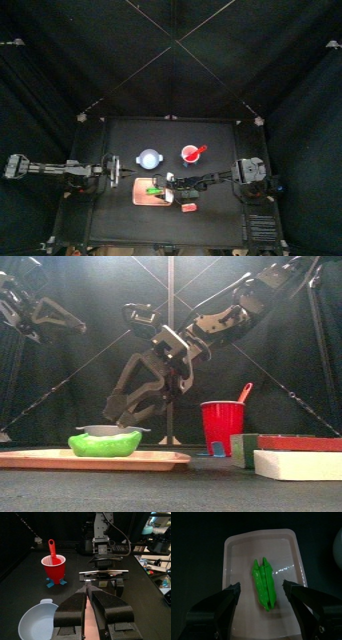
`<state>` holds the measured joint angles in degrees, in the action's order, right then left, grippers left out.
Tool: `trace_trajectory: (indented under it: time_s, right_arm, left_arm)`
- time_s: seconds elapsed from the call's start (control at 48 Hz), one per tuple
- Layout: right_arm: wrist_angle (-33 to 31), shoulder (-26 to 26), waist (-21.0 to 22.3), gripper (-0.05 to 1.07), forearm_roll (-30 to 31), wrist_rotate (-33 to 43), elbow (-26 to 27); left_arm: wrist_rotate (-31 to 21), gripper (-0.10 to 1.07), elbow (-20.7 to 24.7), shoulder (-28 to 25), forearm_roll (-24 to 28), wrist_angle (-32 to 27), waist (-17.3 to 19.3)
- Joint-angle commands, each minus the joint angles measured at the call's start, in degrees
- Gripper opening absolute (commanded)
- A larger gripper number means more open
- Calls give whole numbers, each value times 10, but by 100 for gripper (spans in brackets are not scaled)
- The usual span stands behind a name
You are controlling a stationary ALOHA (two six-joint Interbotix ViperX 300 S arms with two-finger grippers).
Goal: Grab peas
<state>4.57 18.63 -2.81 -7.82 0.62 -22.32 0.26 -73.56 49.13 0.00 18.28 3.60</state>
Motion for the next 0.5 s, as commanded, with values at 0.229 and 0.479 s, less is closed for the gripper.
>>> trace_trajectory:
  time_s: [0.229, 0.479]
  right_arm:
    - [4, -35, 0, 98, 0, -1, 3]
    - [4, -73, 3, 98, 1, -2, -13]
  left_arm:
    - [1, 55, 6, -1, 0, 3, 2]
    - [1, 55, 6, -2, 0, 3, 4]
